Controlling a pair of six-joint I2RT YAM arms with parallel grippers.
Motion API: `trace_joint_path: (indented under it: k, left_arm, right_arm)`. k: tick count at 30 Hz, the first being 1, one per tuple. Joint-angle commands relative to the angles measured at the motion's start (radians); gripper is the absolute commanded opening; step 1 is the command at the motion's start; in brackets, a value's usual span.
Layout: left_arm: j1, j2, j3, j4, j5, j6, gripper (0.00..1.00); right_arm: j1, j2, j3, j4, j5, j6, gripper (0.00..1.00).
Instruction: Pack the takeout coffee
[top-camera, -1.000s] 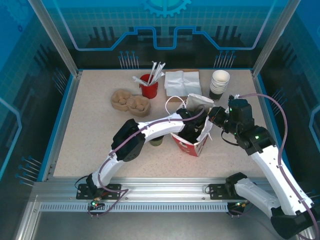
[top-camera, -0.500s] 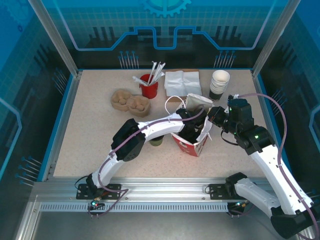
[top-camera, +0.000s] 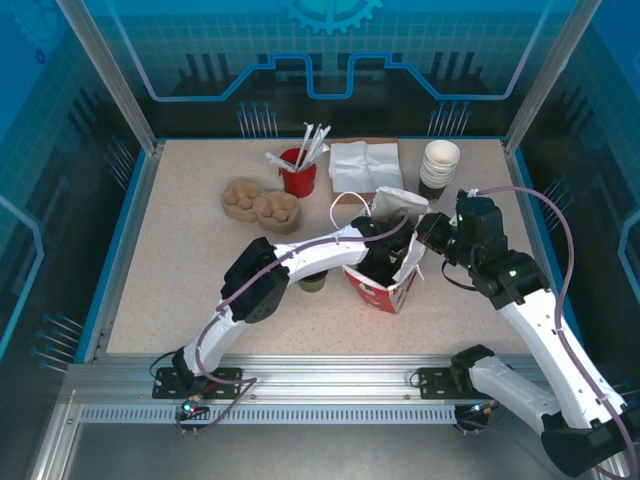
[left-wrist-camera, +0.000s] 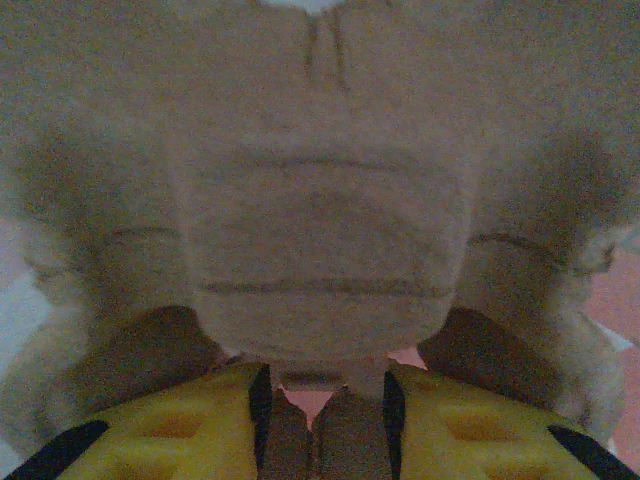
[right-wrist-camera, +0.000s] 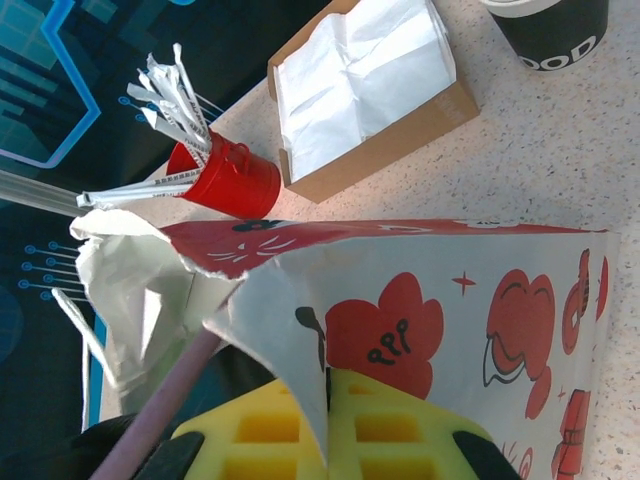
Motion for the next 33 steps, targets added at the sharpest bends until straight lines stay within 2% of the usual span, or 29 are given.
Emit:
trace_joint_path:
  k: [1,21,25,33]
  left_arm:
    - [0.000,-0.130,-0.008,-0.026,-0.065,0.015,0.37]
    - [-0.015,-0.346,0.135,-0.159,-0.147,0.024,0.38]
    - [-0.015,-0.417,0.148,-0.154,-0.164,0.036,0.40]
    - [0.046,-0.560,0.133,-0.166,-0.186,0.048,0.44]
  right_arm:
    - [0.004,0.015,0.024,-0.047,0.058,0.009,0.00]
    - [-0.062,0.081,0.076,-0.069,0.020,-0.014,0.00]
    - [-0.089,0.112,0.086,-0.039,-0.035,-0.042,0.00]
    - [-0.193,0.230,0.156,0.008,-0.277,-0.144,0.00]
